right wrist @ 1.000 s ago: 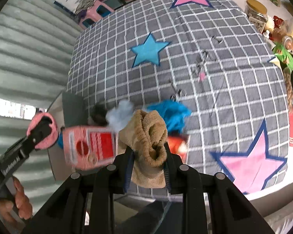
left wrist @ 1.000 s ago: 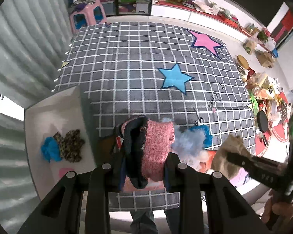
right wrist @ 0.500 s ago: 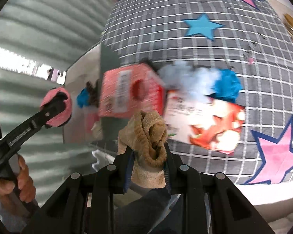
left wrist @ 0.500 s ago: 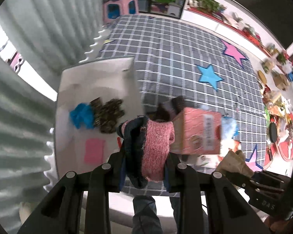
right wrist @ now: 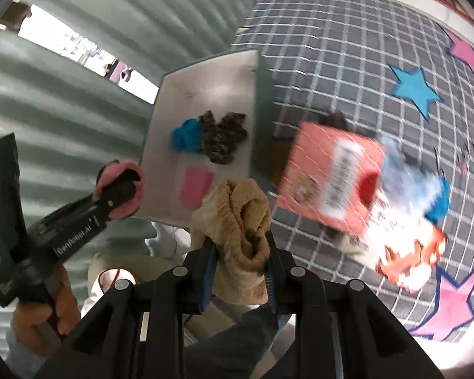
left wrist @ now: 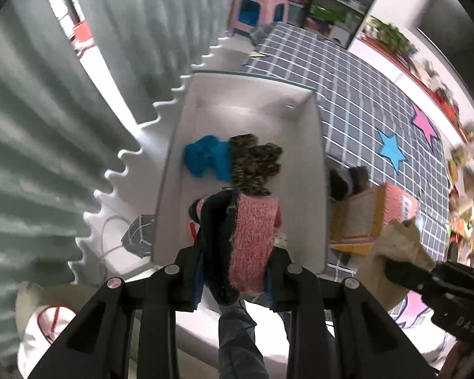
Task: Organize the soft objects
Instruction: 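Carry the knit hat with the left tool while the right tool carries the beige sock over the box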
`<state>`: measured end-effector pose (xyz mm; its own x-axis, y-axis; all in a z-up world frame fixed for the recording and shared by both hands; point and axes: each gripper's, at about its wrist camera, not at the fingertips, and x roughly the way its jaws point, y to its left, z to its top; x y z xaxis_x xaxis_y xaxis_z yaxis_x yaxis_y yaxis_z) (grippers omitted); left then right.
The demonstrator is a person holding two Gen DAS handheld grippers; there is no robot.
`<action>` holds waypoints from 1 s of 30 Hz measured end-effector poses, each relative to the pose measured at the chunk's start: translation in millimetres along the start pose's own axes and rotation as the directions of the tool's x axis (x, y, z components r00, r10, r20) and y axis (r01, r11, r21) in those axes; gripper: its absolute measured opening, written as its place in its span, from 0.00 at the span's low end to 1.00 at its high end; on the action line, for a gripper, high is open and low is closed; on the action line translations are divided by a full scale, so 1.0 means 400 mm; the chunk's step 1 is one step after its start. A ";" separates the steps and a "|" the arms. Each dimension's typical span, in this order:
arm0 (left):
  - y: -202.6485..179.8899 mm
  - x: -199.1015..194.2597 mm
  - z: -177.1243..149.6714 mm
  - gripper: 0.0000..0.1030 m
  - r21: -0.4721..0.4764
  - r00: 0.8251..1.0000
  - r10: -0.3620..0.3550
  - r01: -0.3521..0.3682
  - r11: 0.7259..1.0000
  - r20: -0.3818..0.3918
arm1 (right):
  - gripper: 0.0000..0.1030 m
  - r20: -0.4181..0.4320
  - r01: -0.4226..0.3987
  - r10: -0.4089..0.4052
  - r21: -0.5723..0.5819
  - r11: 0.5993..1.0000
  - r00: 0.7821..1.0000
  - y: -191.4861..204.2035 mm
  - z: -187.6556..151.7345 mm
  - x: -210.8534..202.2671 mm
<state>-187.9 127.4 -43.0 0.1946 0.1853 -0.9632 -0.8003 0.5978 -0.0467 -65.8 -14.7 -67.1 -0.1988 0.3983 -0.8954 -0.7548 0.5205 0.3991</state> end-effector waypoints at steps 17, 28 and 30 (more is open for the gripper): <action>0.079 0.035 0.011 0.31 -0.092 0.999 0.022 -0.025 0.995 -0.029 | 0.28 -0.060 0.003 -0.012 -0.146 0.989 0.998 0.143 0.133 0.082; 0.060 0.066 0.036 0.31 -0.067 0.998 0.031 -0.035 0.997 -0.051 | 0.28 -0.082 0.004 -0.018 -0.163 0.987 0.996 0.153 0.171 0.119; 0.058 0.070 0.041 0.31 -0.061 0.998 0.037 -0.041 0.997 -0.051 | 0.28 -0.085 0.008 -0.023 -0.168 0.986 0.996 0.155 0.178 0.125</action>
<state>-191.8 159.3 -66.6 0.1355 0.1678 -0.9765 -0.8407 0.5410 -0.0237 -78.0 91.4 -73.0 -0.2342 0.3209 -0.9177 -0.8504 0.3898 0.3533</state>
